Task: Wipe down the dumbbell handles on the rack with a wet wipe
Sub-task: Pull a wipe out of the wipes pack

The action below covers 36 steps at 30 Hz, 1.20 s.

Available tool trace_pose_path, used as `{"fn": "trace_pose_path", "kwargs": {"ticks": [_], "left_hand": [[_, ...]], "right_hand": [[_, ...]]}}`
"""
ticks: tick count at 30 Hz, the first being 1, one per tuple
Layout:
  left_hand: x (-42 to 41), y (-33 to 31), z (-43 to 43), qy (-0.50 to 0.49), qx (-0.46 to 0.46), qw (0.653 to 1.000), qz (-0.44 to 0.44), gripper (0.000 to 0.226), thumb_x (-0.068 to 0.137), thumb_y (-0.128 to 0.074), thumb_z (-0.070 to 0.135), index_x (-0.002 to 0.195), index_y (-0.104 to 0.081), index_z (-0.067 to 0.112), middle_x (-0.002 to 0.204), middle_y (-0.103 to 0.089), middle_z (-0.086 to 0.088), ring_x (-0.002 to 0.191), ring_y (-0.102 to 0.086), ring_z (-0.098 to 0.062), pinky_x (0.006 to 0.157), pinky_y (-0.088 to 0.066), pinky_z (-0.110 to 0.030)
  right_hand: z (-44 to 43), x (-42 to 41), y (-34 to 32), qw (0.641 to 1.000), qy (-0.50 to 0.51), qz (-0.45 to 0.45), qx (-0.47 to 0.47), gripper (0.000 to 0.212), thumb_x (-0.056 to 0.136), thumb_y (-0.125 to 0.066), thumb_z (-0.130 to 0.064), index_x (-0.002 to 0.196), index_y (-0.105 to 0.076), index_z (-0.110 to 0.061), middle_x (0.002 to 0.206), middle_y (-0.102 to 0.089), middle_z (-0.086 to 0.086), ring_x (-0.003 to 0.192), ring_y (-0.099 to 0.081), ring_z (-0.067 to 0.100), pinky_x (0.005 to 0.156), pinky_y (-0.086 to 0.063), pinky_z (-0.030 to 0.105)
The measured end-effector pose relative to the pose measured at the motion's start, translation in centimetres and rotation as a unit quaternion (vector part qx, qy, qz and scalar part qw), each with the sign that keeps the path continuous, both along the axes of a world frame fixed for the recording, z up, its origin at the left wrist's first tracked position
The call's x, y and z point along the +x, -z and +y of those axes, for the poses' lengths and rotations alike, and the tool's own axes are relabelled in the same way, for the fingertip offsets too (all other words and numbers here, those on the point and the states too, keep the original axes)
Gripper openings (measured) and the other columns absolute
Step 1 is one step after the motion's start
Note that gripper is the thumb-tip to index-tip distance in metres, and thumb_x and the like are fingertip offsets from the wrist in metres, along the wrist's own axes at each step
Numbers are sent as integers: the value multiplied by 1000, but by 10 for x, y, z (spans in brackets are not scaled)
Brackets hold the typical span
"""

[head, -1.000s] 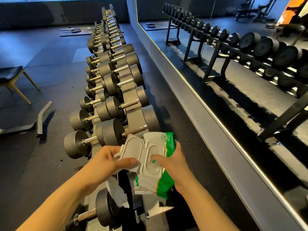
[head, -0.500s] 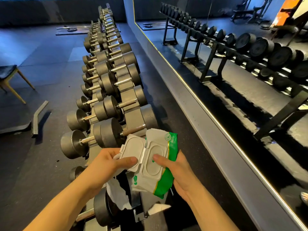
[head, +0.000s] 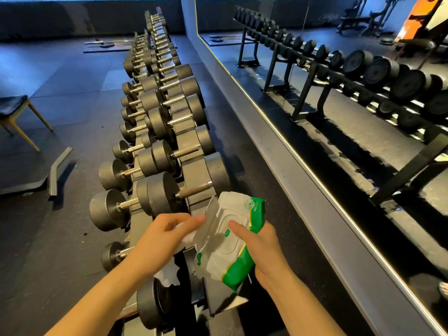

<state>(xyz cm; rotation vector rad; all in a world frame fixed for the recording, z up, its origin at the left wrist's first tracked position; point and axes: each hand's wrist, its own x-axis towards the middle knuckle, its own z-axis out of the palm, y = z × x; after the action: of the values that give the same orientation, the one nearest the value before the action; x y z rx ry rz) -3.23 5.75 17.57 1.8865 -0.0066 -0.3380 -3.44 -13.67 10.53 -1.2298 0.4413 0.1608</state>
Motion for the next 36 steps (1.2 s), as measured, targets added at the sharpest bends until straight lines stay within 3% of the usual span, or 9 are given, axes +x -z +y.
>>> {"fn": "trace_pose_path", "kwargs": {"ticks": [3,6,11,14,19,23,30,33,36], "left_hand": [[14,11,-2,-136,-63,984,101,50,79,-75,65,58,-76,19,65,-68,2,121,-58,-39,92,-47,-37],[8,29,2,-48,-36,994,87,52,64,-74,69,89,-79,24,95,-77,-2,111,-66,-31,105,-48,-53],[5,34,4,57,-81,975,200,70,73,-73,64,124,-67,17,116,-76,-2,109,-73,-23,101,-50,-42],[8,35,5,60,-86,969,224,53,88,-74,49,126,-67,13,116,-77,-4,108,-73,-22,97,-53,-39],[12,33,0,63,-12,978,199,41,86,-78,31,120,-66,11,107,-79,-4,101,-76,-22,103,-54,-48],[15,31,-1,95,-1,971,217,49,81,-82,46,116,-73,14,108,-79,-3,104,-75,-21,107,-50,-47],[32,25,11,162,25,954,249,60,69,-92,40,116,-75,7,111,-78,-9,106,-74,-25,105,-53,-47],[41,23,15,201,70,943,257,47,78,-86,29,117,-73,7,112,-78,-7,106,-74,-23,105,-53,-46],[45,23,15,243,100,929,262,42,81,-84,27,117,-73,9,112,-78,-4,106,-74,-20,106,-52,-45]], "right_hand": [[-3,0,-6,1000,-8,16,23,27,93,-72,-12,119,-70,-13,106,-78,6,98,-75,22,80,-61,35],[-7,0,-12,996,-10,42,74,24,95,-69,-18,118,-71,-11,106,-78,11,99,-75,25,82,-59,37],[-11,3,-14,985,-33,74,152,35,100,-57,-32,126,-70,-11,119,-73,15,113,-69,32,109,-46,54],[-13,2,-16,985,-70,61,146,39,98,-59,-39,128,-69,-16,123,-72,13,115,-69,30,109,-46,55],[-6,-4,-15,993,-90,27,67,40,87,-75,-10,126,-67,-9,114,-76,12,106,-73,28,96,-57,49],[-5,-6,-10,997,-44,34,45,32,90,-70,0,122,-69,-8,108,-77,11,99,-75,28,82,-61,44],[-21,-8,-8,986,-83,76,127,43,84,-73,-11,126,-67,-6,119,-73,18,111,-70,34,102,-51,53],[-37,-7,-6,983,-122,95,96,47,79,-74,-29,122,-70,-9,119,-72,18,107,-68,33,97,-50,52],[-39,-10,2,983,-160,84,39,45,83,-74,-26,123,-68,-8,117,-73,18,107,-70,34,100,-50,57]]}}
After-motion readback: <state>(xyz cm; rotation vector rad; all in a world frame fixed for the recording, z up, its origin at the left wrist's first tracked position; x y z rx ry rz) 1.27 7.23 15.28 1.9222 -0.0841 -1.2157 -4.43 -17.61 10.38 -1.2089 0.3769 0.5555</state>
